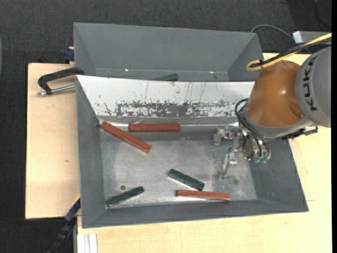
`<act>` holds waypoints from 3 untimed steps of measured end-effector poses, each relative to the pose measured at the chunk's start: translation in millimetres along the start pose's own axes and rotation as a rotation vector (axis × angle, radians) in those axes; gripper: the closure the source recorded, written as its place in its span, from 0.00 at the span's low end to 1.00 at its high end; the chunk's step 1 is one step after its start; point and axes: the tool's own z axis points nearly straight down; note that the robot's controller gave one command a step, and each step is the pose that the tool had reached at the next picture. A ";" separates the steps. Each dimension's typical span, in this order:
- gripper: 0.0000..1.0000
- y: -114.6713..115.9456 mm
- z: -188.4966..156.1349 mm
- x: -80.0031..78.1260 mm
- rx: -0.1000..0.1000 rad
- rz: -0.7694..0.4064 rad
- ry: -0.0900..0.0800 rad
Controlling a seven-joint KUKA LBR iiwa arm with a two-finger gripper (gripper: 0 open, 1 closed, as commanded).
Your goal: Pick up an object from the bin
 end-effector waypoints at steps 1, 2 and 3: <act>1.00 49.9 43.0 39.5 0.000 -0.087 0.000; 0.00 50.6 43.0 39.4 -0.001 -0.090 -0.002; 0.00 50.6 43.2 39.6 -0.001 -0.089 -0.002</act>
Offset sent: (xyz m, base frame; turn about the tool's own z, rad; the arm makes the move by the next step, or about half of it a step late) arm 0.0000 0.0000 0.0000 0.0000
